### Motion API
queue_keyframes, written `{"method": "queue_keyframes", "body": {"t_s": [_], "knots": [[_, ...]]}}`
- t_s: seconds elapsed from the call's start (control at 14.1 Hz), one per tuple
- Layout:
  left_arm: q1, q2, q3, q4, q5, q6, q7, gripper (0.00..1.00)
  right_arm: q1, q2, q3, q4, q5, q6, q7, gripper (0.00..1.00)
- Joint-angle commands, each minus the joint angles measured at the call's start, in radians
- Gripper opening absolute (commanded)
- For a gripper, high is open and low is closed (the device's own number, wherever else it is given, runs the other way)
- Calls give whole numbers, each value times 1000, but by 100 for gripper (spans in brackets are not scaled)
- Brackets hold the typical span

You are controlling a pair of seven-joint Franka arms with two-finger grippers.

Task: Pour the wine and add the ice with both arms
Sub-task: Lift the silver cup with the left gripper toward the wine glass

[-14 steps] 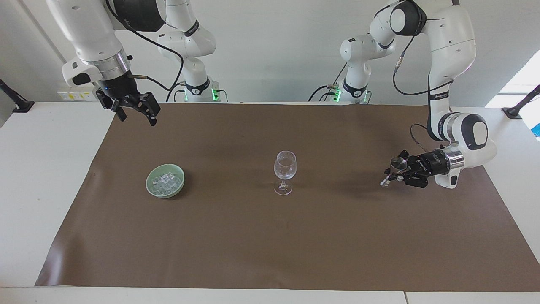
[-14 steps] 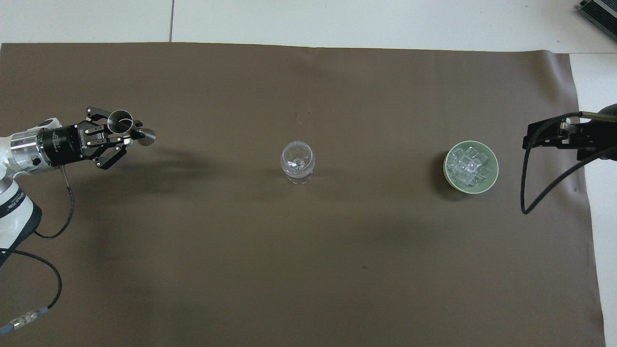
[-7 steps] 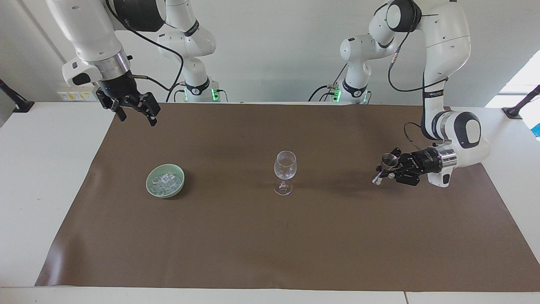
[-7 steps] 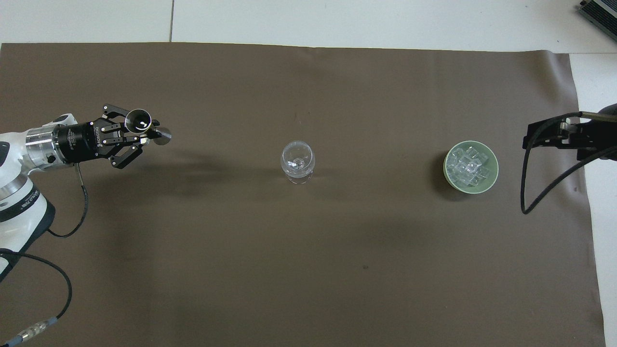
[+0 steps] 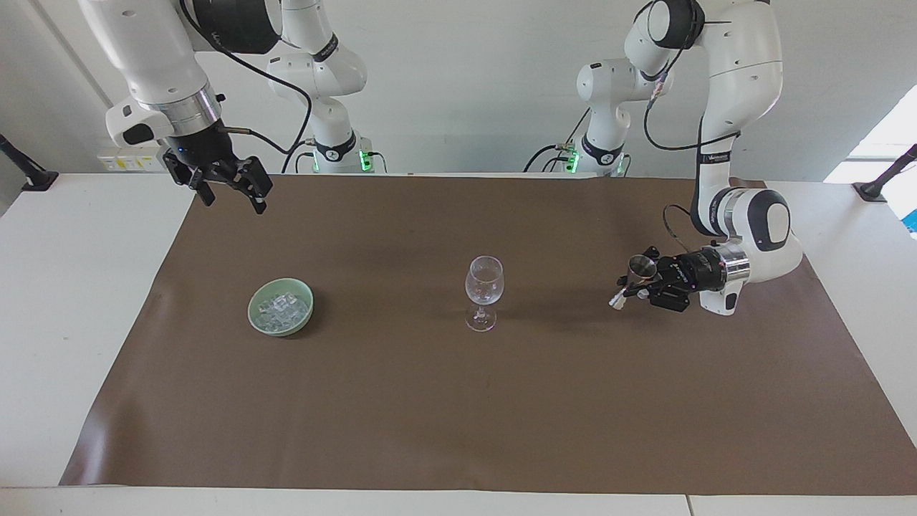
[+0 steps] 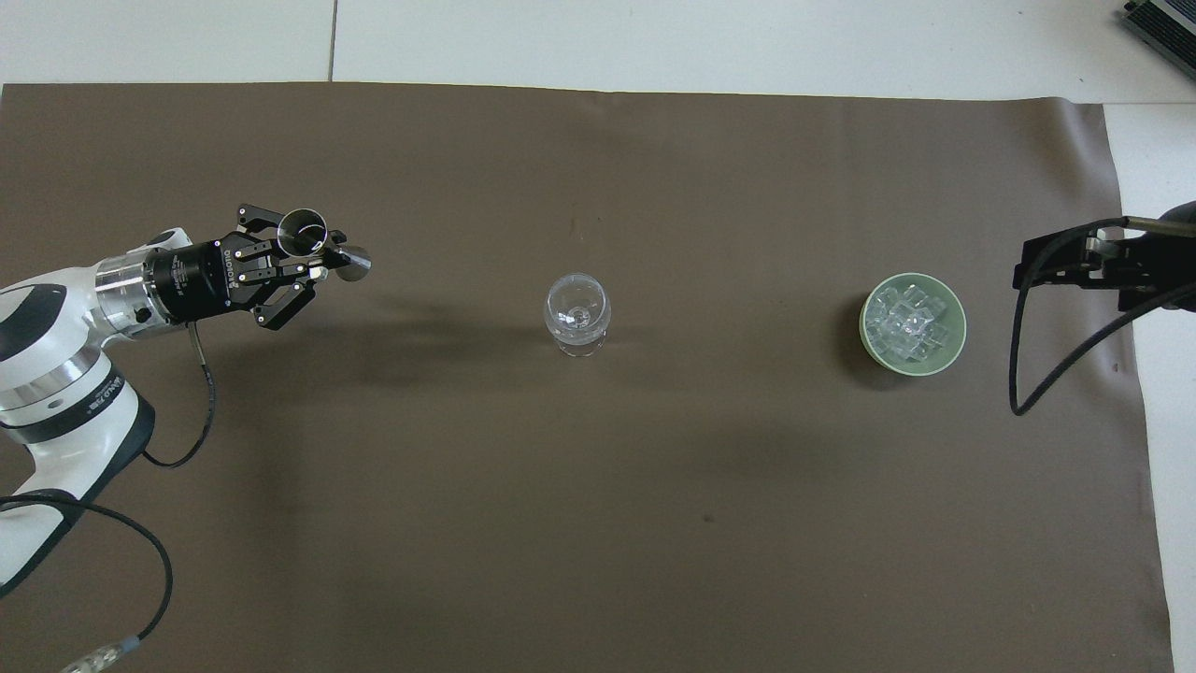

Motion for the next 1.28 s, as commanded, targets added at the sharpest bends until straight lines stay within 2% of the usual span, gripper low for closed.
{"method": "queue_keyframes", "body": {"t_s": [0.0, 0.28, 0.71, 1.21], "knots": [[-60, -61, 10, -57, -39, 67, 13, 0, -6, -21, 1, -23, 25, -4, -20, 100], [-163, -153, 10, -86, -45, 218, 1, 0, -6, -21, 1, -23, 23, -4, -20, 100], [-296, -239, 10, -85, -57, 429, -79, 0, -6, -21, 1, -23, 23, -4, -20, 100], [-424, -278, 13, -89, -51, 640, -73, 0, -6, -21, 1, -23, 23, -4, -20, 100]]}}
